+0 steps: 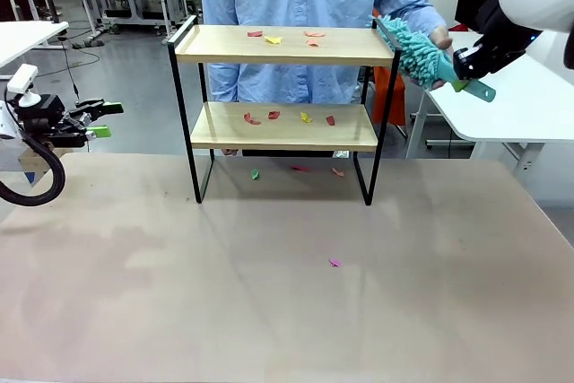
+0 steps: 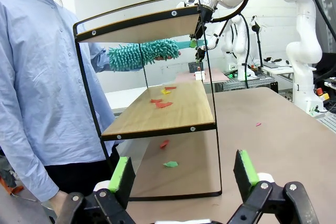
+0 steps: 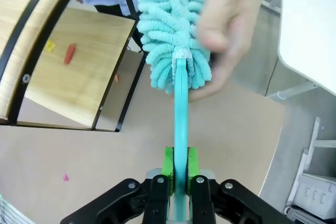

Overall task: Clean the shelf.
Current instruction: Pick up the Duster handed by the human, then clean the specific section of the Shelf indicated by the human with the Duster.

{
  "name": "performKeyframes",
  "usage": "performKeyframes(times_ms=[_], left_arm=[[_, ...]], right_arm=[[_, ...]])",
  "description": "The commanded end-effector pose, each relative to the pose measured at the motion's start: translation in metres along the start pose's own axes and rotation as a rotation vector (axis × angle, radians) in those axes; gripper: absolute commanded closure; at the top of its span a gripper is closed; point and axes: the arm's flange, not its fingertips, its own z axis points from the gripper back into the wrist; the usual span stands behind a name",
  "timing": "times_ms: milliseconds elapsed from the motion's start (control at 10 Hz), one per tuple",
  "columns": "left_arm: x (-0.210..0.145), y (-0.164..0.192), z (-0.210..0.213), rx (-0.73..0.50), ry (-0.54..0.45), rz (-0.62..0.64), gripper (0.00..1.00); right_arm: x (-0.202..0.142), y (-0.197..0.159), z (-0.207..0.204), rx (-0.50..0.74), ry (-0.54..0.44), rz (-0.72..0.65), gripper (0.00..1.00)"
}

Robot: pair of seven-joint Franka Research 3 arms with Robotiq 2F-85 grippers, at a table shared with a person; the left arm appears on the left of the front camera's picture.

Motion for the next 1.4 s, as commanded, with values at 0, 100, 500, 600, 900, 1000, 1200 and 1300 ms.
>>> performKeyframes(times_ms=[0, 100, 500, 600, 900, 1000, 1200, 1300], left_arm=[[0.003, 0.0, 0.0, 0.0, -0.001, -0.015, 0.0], [0.003, 0.0, 0.0, 0.0, -0.001, -0.015, 0.0], [0.003, 0.0, 0.0, 0.0, -0.001, -0.015, 0.0], [0.003, 0.0, 0.0, 0.0, -0.001, -0.015, 0.0], [0.003, 0.0, 0.0, 0.0, -0.001, -0.015, 0.0], [0.003, 0.0, 0.0, 0.0, -0.001, -0.015, 0.0], [0.003, 0.0, 0.0, 0.0, -0.001, -0.015, 0.0], [0.003, 0.0, 0.0, 0.0, -0.001, -0.015, 0.0]], right_arm=[[-0.001, 0.002, -0.001, 0.004, 0.016, 0.011, 1.0], [-0.001, 0.002, -0.001, 0.004, 0.016, 0.011, 1.0], [-0.001, 0.002, -0.001, 0.004, 0.016, 0.011, 1.0], [-0.001, 0.002, -0.001, 0.004, 0.016, 0.011, 1.0], [-0.001, 0.002, -0.001, 0.004, 0.016, 0.011, 1.0], [-0.001, 0.002, -0.001, 0.004, 0.016, 0.011, 1.0], [-0.002, 0.003, -0.004, 0.008, 0.022, 0.005, 0.87], [-0.014, -0.018, 0.01, -0.012, 0.061, 0.047, 0.87]])
